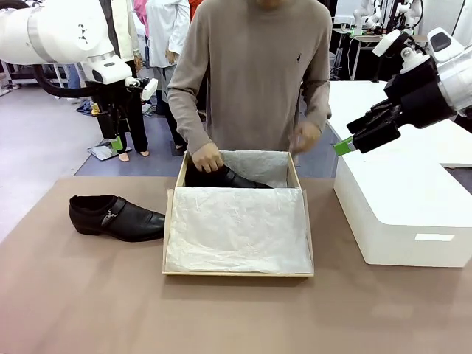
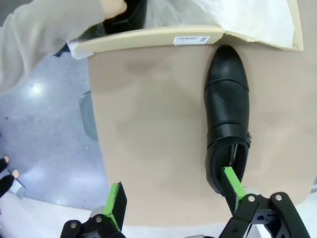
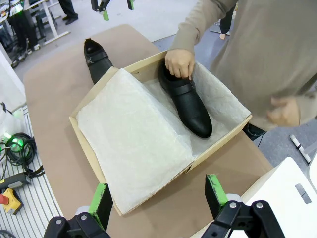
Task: Pack the shoes into the box.
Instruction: Place the other shoe of the Shoes into the Shoes Box.
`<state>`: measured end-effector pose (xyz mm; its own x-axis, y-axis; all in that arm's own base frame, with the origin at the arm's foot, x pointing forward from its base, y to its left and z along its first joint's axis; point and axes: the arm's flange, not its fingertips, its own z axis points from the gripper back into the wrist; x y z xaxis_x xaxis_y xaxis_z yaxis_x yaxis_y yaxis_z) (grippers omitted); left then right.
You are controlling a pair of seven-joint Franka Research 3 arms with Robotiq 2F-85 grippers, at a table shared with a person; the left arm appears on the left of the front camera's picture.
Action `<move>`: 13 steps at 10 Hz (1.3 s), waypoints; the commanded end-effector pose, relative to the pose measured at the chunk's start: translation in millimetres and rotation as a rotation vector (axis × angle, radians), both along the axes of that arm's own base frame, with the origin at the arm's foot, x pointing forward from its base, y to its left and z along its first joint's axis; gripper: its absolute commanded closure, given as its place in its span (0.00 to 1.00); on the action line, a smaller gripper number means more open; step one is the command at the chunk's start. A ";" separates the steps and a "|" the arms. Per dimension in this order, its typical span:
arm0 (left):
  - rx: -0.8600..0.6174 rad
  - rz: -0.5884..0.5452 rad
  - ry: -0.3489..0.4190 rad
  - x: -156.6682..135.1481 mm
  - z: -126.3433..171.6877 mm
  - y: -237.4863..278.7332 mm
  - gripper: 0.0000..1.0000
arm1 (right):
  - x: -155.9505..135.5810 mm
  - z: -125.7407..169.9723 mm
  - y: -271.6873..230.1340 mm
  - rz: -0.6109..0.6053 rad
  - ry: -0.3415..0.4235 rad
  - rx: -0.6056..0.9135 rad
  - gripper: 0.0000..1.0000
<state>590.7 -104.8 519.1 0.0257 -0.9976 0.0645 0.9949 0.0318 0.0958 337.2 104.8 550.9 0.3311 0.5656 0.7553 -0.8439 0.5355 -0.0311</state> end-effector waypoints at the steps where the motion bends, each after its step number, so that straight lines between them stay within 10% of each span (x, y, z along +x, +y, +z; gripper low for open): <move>1: 0.037 0.003 0.009 -13.7 -4.5 13.0 0.00 | 1.7 -0.6 -0.2 0.013 -0.002 0.016 0.00; 13: 0.042 0.094 0.074 -44.8 -70.1 51.4 0.00 | 1.7 -0.6 -0.2 0.013 -0.002 0.016 0.00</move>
<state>546.0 -54.3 448.7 0.1189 -0.9928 0.0171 0.9926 0.1193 0.0242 337.2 104.8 550.9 0.3311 0.5657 0.7553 -0.8440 0.5355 -0.0311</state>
